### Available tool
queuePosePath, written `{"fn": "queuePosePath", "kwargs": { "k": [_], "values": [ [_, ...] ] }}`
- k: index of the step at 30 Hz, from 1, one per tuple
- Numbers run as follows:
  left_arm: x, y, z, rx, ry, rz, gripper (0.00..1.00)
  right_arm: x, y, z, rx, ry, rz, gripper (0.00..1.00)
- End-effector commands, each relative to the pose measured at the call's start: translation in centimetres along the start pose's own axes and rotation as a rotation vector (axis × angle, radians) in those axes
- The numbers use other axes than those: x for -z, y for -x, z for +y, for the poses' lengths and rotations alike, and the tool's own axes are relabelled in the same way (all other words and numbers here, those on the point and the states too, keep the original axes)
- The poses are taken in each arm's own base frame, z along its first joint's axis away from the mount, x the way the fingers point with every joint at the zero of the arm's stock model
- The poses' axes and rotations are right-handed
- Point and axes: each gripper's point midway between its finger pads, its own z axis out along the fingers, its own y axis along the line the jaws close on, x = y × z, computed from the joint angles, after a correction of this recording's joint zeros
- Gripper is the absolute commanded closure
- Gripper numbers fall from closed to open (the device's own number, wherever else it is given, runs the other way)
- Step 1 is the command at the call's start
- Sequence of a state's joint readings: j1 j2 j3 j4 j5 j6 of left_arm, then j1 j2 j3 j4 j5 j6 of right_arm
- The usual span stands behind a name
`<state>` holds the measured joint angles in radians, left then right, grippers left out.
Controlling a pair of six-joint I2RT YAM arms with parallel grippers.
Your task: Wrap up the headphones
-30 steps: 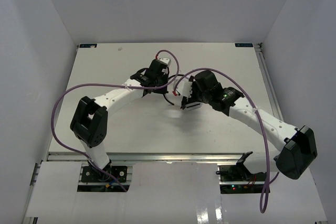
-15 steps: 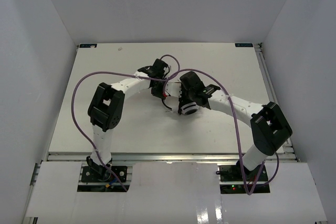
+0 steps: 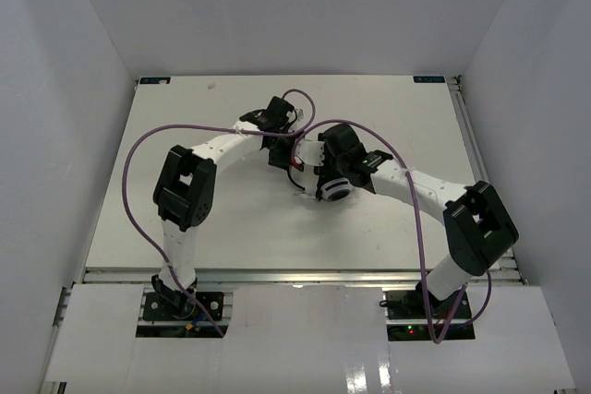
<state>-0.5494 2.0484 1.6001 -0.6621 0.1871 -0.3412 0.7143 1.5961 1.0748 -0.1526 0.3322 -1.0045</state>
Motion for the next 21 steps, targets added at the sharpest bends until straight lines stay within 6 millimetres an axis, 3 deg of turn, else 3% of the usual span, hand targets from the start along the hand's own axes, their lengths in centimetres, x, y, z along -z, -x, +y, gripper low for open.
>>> {"fn": "queuePosePath", "kwargs": {
  "k": [1, 10, 14, 21],
  "values": [
    [4.6, 3.0, -1.7, 0.029, -0.1, -0.101, 0.38, 2.1, 0.4, -2.3, -0.012, -0.06, -0.025, 0.31],
    [7.3, 3.6, -0.9, 0.073, -0.16, -0.132, 0.32, 4.9, 2.8, -4.1, -0.044, 0.045, -0.124, 0.14],
    [9.3, 3.8, -1.4, 0.056, -0.202, -0.16, 0.28, 4.5, 2.4, -3.9, -0.094, 0.122, -0.107, 0.06],
    [12.4, 3.2, -2.6, 0.011, -0.275, -0.203, 0.25, 2.0, 0.4, -4.0, -0.286, 0.143, 0.004, 0.1]
  ]
}}
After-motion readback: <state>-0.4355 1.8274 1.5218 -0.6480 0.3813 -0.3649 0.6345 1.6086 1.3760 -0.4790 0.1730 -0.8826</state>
